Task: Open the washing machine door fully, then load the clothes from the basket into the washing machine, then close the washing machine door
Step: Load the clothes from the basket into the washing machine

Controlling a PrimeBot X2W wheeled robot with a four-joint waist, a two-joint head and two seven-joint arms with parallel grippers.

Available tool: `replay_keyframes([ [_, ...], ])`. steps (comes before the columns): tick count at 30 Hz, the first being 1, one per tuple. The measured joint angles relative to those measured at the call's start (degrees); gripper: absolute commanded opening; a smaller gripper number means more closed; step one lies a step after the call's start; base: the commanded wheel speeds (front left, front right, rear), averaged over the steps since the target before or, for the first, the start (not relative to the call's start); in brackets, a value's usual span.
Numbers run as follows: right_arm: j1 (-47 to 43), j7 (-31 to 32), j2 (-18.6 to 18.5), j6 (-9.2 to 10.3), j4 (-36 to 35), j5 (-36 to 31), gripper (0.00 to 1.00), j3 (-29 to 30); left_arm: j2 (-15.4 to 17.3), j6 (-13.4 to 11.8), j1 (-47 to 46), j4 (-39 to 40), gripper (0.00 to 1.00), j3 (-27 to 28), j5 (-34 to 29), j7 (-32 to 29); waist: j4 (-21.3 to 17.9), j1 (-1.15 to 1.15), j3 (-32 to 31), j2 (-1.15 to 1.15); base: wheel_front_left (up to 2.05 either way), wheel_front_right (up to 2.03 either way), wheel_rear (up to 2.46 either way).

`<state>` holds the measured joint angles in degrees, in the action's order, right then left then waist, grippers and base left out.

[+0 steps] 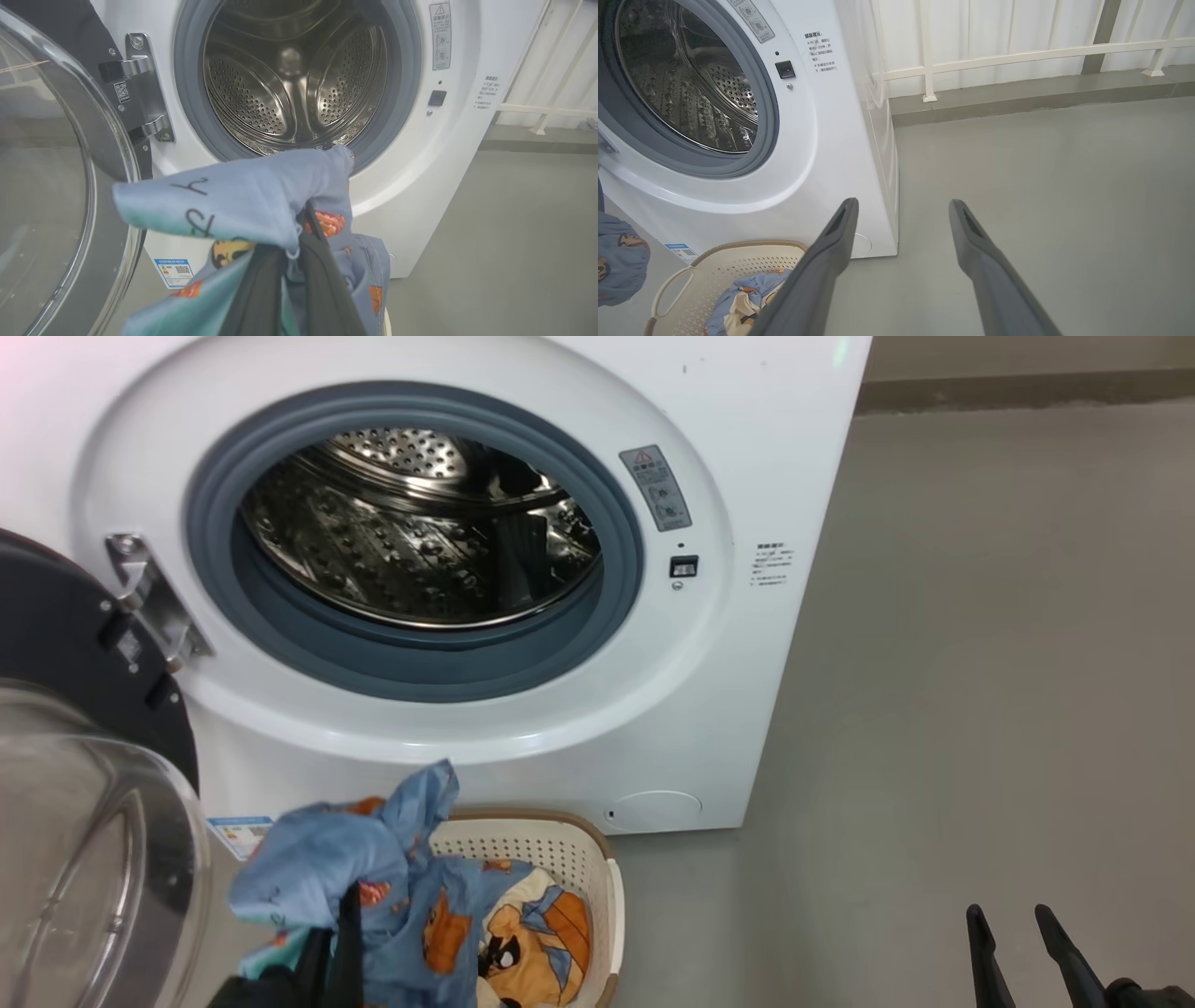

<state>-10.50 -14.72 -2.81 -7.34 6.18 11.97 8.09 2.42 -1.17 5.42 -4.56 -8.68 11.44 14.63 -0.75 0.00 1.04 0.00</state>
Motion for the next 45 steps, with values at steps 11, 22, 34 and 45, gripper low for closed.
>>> replay_keyframes([
  [11,2.57,0.00,0.45,0.00,0.31,1.27,1.00,-0.87,0.51,1.54,-9.27,-3.82,0.00,1.52,-1.56,0.00,-3.17,0.00,3.44,0.00,0.00,0.00,0.00],
  [22,6.47,0.00,0.48,0.00,0.99,2.81,1.00,-2.21,1.75,1.67,-24.82,-10.80,0.00,4.97,-1.65,0.00,-7.08,0.00,8.59,0.00,0.00,0.00,0.00],
  [34,10.19,0.00,0.48,0.00,2.50,4.80,1.00,-5.58,7.37,1.54,-41.72,-24.72,0.00,8.28,-2.67,0.01,-12.44,0.00,14.63,0.00,0.00,0.00,0.00],
  [45,13.85,0.00,0.44,0.00,3.46,6.00,1.00,-8.72,12.09,1.66,-59.17,-38.34,0.00,8.17,-4.81,0.01,-16.03,0.00,22.28,0.00,0.00,0.00,0.00],
])
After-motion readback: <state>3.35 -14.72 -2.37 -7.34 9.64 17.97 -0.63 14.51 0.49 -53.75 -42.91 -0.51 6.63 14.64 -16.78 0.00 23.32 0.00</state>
